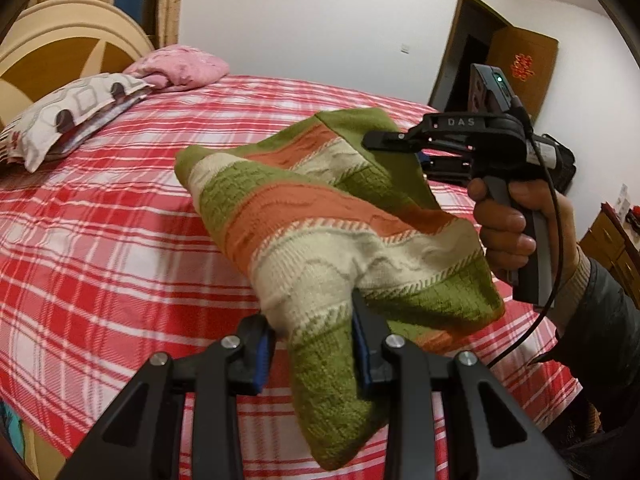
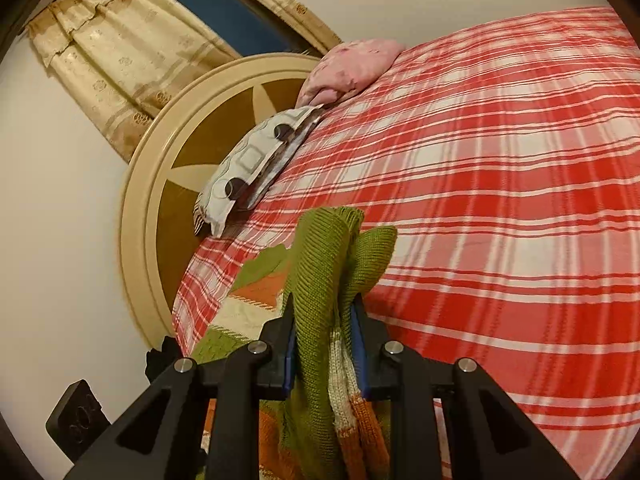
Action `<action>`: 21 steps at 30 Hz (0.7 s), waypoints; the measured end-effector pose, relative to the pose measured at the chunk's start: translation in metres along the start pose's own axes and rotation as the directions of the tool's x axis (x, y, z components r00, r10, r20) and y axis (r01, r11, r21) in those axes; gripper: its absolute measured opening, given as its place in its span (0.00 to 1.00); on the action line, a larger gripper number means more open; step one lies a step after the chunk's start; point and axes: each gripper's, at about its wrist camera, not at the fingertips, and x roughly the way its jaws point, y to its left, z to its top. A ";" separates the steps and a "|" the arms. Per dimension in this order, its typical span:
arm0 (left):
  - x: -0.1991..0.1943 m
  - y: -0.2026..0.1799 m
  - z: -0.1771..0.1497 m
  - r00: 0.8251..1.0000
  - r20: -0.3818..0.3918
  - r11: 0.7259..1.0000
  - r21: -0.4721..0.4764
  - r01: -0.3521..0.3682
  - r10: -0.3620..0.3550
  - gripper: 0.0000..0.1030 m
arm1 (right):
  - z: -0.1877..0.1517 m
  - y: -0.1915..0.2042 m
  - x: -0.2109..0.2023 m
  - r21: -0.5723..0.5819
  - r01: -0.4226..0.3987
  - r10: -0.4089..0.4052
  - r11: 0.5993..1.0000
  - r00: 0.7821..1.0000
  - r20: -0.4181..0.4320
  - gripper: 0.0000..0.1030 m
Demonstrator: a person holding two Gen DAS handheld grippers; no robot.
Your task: Fold small clothes
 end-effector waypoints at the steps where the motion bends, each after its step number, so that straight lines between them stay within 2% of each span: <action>1: -0.002 0.005 -0.001 1.000 0.001 1.000 -0.005 -0.009 0.009 0.33 | 0.000 0.004 0.007 -0.002 -0.007 0.007 1.000 1.000 -0.007 0.22; 11: -0.011 0.045 -0.019 0.998 -0.014 0.997 -0.053 -0.060 0.059 0.33 | -0.008 0.029 0.062 -0.025 -0.030 0.028 0.999 0.996 -0.083 0.22; 21: -0.019 0.065 -0.026 0.997 -0.013 0.992 -0.093 -0.080 0.079 0.33 | -0.013 0.050 0.098 -0.044 -0.037 0.031 0.998 0.990 -0.134 0.22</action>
